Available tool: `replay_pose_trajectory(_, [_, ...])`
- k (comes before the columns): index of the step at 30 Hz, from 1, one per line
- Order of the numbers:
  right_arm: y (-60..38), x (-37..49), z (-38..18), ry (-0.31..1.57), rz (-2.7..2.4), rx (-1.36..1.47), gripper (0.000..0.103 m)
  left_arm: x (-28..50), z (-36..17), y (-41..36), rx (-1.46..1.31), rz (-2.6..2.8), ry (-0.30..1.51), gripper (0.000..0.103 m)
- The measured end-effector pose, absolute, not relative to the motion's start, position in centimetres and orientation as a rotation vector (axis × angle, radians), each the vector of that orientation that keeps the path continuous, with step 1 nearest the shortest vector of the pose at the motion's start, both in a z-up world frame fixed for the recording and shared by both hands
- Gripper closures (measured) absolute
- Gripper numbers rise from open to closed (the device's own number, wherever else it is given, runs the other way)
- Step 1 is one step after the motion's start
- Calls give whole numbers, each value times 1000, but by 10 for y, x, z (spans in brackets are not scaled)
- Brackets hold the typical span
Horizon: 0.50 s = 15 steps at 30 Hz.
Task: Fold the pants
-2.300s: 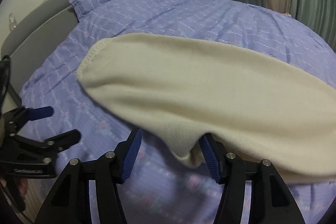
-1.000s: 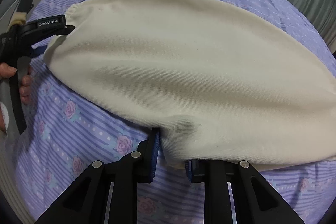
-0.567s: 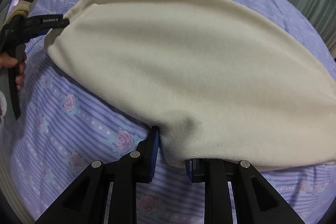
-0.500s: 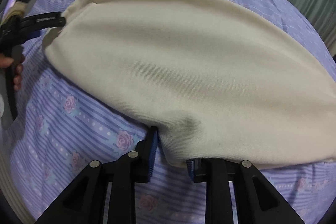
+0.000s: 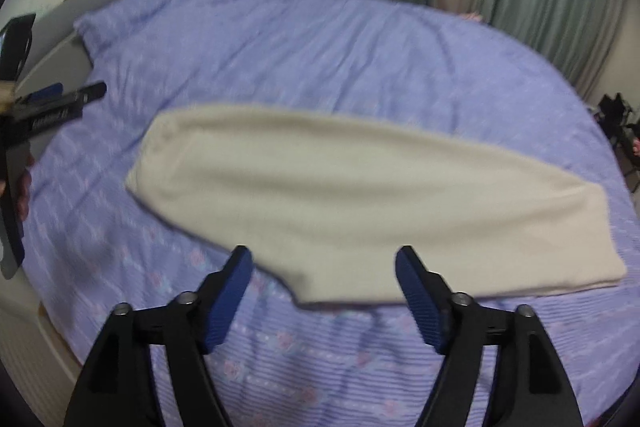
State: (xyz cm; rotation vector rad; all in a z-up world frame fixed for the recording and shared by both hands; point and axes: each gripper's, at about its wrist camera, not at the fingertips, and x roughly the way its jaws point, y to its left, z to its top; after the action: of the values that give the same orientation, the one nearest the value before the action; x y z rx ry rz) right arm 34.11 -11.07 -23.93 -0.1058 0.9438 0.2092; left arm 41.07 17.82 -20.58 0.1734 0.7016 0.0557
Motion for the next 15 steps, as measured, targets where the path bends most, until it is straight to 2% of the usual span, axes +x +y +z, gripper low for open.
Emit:
replay_pose_trajectory(4, [-123,359,-219,855,147,-111,27,451,-204,154,239,-185,703,1])
replay_pose_trajectory(8, [-130,396,-227,816,111,-79,27,507,-222,125,270,-389,736,2])
replay_pose_trajectory(14, [-141,442,-261,812,51,-36,27,573,-279,72,357,-579,842,13])
replay_pose_trajectory(15, [-144,443,-265,820,51,-27,27,581,-289,63,375,-602,865,18])
